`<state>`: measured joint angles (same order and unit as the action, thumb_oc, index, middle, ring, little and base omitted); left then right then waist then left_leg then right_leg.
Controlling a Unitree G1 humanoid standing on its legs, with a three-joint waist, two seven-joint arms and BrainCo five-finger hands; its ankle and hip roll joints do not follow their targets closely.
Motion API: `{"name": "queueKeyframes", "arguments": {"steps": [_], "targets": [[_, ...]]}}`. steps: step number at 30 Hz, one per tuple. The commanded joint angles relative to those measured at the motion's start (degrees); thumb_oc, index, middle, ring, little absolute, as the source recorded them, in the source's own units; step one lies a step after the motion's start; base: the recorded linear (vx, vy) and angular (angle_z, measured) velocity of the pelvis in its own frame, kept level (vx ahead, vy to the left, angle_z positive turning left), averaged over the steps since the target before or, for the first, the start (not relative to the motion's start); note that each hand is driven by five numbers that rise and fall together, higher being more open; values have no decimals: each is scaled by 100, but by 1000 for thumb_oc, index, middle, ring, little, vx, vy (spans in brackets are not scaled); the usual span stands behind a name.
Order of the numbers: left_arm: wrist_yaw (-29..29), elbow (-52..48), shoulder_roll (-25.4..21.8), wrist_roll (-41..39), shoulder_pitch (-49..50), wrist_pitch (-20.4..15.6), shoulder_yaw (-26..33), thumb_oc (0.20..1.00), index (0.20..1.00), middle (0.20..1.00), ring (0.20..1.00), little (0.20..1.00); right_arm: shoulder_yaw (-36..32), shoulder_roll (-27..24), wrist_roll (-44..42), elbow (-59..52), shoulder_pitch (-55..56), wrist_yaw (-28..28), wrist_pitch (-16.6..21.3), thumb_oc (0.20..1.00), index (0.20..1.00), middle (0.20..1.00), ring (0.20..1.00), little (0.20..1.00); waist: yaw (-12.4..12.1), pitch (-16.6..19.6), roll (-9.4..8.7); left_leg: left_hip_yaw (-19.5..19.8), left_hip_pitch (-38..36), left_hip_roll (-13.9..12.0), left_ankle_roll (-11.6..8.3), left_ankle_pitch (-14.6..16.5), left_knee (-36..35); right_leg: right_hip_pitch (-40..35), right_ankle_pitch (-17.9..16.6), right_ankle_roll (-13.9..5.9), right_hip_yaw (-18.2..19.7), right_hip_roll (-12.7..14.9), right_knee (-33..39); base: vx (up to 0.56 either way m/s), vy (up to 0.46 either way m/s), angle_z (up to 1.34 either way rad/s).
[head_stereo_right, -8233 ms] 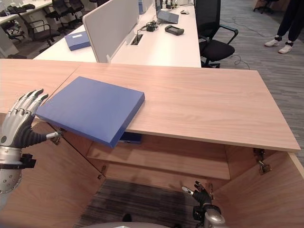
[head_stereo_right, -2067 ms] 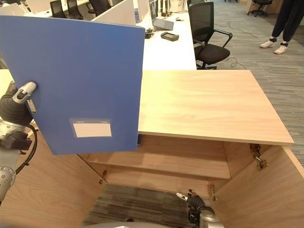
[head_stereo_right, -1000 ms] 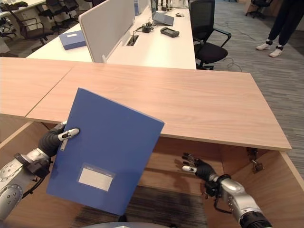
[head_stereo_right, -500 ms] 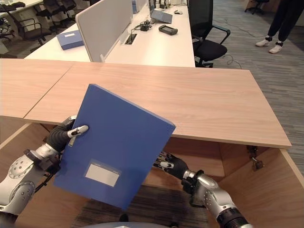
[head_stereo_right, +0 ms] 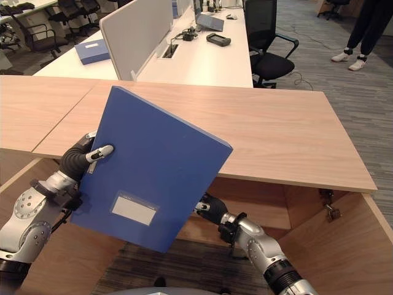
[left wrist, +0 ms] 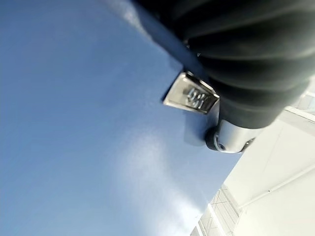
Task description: Put the empty folder in the office cabinet
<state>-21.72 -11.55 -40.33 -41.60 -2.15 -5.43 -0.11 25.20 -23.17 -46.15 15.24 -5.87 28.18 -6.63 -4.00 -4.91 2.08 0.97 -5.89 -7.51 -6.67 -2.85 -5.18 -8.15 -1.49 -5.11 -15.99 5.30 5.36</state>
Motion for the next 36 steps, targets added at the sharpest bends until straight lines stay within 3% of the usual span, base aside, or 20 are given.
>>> {"name": "queueKeyframes", "arguments": {"steps": [1,36], "targets": [[315,-85,162,44,-841,-639,108,200,200,200,200,200,485,474,-186,-489,-625,54,292,1000,1000,1000,1000,1000,-6,46,-238,-72,-342,-385,-324,472,64,-248,452,-371,179,271,-140,0,0,0],[553,292,-138,468,-526,-752,837,200,200,200,200,200,-284,256,-266,-873,-199,-148,465,1000,1000,1000,1000,1000,30,94,-232,-118,-403,-395,-339,532,96,-268,468,-390,204,251,-139,2,0,0]]}}
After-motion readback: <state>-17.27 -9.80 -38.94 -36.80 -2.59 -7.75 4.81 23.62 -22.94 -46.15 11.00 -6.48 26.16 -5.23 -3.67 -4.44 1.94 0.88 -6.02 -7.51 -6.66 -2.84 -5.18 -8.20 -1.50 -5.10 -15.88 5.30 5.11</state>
